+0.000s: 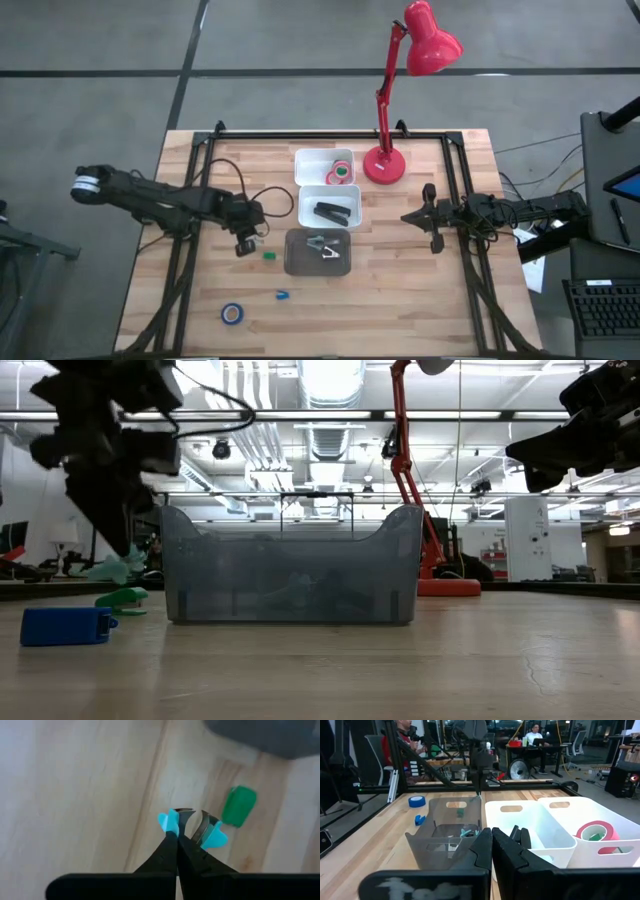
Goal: Pick and place Stapler, Stapler remover, tape
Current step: Put the light blue stapler remover into the black bin
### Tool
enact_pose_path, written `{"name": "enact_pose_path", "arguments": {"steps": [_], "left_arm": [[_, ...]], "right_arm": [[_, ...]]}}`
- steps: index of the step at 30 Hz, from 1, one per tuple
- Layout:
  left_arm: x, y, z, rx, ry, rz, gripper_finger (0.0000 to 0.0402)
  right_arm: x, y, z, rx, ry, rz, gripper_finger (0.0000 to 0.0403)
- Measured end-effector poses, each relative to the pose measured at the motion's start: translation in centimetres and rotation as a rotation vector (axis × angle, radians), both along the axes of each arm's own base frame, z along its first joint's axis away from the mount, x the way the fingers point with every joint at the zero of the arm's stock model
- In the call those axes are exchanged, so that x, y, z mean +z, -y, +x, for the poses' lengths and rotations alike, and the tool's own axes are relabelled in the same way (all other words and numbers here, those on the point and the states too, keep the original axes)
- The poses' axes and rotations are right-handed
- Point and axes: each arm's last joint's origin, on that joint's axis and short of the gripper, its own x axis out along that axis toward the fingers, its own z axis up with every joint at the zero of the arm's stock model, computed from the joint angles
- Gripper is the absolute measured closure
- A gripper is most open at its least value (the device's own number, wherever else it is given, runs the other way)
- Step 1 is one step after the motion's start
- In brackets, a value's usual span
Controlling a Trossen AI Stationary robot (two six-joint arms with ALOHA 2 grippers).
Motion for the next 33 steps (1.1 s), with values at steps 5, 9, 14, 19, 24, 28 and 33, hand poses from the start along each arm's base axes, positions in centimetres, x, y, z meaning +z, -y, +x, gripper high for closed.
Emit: {"name": "enact_pose_path", "arguments": {"steps": [5, 9, 14, 19, 24, 28, 33], "left_arm": [[2.1, 0.5, 0.9, -0.040, 0.063, -0.011, 0.0400], [4.0, 1.0, 1.6, -0.074, 0.124, -0.011, 0.0401], [6.1, 1.7, 2.2, -0.112, 0.198, -0.014, 0.0401], [7.6, 2.5, 3.3, -0.149, 0.363, -0.019, 0.0401], [7.6, 3.1, 4.4, -0.175, 0.458, -0.023, 0.0401], [7.0, 3.3, 5.7, -0.162, 0.480, -0.031, 0.0401], [5.4, 3.8, 8.0, -0.150, 0.493, -0.041, 0.0398]], "right_arm": [[0.0, 0.0, 0.0, 0.000, 0.000, 0.000, 0.0394], [0.0, 0.0, 0.0, 0.000, 0.000, -0.001, 0.0394], [0.0, 0.0, 0.0, 0.000, 0.000, -0.001, 0.0394], [0.0, 0.0, 0.0, 0.000, 0.000, 0.000, 0.0394], [0.0, 0.0, 0.0, 0.000, 0.000, 0.001, 0.0394], [0.0, 0.0, 0.0, 0.000, 0.000, -0.001, 0.0394], [0.0, 0.0, 0.0, 0.000, 0.000, -0.001, 0.0394]]}}
